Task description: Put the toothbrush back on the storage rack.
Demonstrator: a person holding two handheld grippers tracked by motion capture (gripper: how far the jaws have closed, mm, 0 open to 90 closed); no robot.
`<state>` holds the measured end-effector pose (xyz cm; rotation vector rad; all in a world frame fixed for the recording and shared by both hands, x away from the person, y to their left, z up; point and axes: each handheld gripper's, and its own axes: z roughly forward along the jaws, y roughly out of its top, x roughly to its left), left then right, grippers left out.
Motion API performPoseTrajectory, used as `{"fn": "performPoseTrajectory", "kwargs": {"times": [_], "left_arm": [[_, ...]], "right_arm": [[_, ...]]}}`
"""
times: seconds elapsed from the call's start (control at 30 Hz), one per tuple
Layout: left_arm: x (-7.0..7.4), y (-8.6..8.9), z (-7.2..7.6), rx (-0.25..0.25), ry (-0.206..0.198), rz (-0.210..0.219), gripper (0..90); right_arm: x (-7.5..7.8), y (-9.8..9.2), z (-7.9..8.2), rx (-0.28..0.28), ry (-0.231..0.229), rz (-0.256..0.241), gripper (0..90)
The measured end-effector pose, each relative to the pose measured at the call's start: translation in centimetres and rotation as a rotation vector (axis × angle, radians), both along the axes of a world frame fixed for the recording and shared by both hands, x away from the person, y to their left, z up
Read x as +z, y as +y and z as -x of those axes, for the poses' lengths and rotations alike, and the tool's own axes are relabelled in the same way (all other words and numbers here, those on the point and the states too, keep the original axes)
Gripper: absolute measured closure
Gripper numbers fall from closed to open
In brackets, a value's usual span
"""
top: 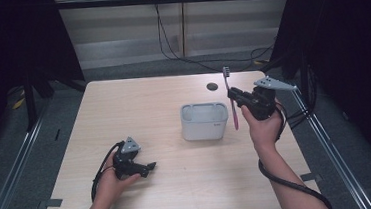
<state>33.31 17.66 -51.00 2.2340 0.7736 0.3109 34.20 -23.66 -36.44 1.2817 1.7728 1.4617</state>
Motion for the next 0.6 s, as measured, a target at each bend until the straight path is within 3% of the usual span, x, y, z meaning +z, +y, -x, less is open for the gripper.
{"fn": "performPoseTrajectory", "kwargs": {"times": [0.17, 0.4, 0.6], "left_arm": [[0.0, 0.0, 0.0, 0.0, 0.0, 0.0, 10.4], [0.0, 0.0, 0.0, 0.0, 0.0, 0.0, 10.4], [0.0, 0.0, 0.0, 0.0, 0.0, 0.0, 10.4]], "right_arm": [[0.3, 0.2, -0.7, 0.002, -0.032, -0.01, 81.1], [0.2, 0.7, -1.4, 0.014, -0.047, 0.015, 81.1], [0.1, 0.8, -2.0, 0.017, -0.076, -0.003, 81.0]]}}
